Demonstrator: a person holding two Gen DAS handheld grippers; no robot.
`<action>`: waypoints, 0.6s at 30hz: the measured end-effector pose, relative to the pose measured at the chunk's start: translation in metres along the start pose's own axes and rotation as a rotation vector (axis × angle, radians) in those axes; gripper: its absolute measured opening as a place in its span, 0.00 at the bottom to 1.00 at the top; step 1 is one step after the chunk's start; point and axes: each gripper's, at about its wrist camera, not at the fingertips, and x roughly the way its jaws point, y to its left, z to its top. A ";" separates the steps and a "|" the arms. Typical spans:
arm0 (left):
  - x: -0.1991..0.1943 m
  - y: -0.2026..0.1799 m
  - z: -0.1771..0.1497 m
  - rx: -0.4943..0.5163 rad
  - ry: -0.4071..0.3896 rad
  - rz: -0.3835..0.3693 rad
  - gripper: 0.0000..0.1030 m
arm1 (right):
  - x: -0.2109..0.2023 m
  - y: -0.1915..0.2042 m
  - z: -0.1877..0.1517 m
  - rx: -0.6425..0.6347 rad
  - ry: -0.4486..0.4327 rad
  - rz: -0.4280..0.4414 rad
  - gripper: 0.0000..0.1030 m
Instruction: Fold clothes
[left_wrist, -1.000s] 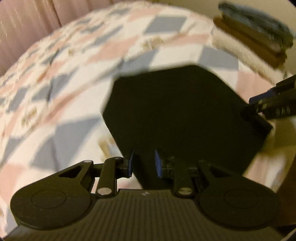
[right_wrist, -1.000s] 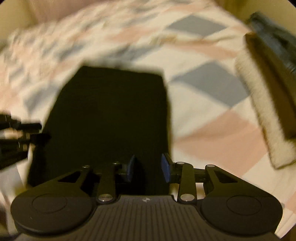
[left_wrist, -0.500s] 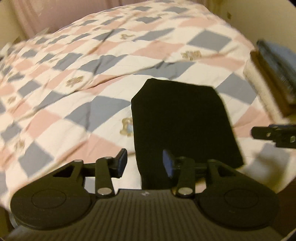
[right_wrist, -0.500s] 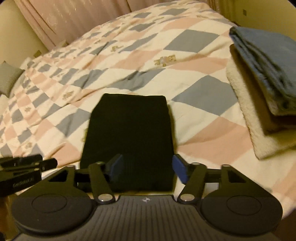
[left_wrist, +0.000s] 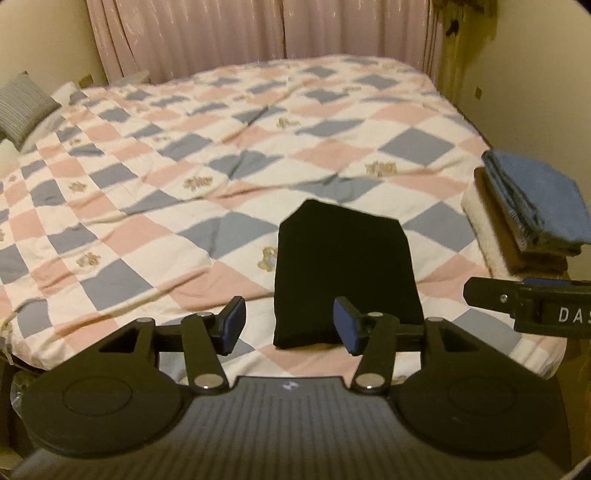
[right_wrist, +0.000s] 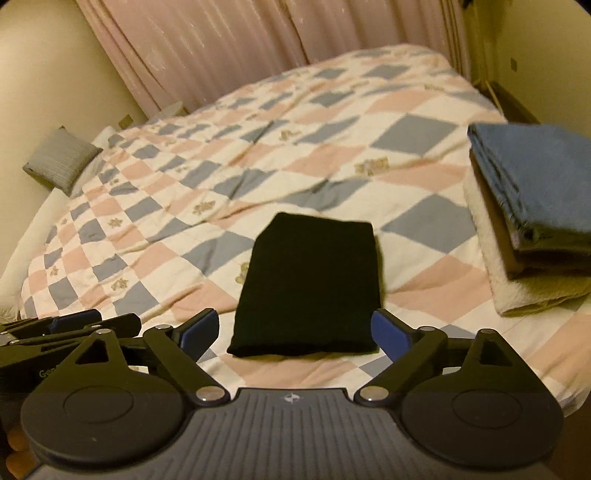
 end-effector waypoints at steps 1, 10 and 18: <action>-0.006 0.001 -0.001 -0.002 -0.007 -0.001 0.50 | -0.006 0.003 -0.001 -0.009 -0.011 0.001 0.93; -0.034 -0.003 -0.014 -0.003 -0.035 0.003 0.59 | -0.028 0.016 -0.020 -0.078 0.004 -0.041 0.98; -0.035 -0.007 -0.033 0.002 0.007 0.021 0.61 | -0.023 0.019 -0.039 -0.101 0.073 -0.111 0.98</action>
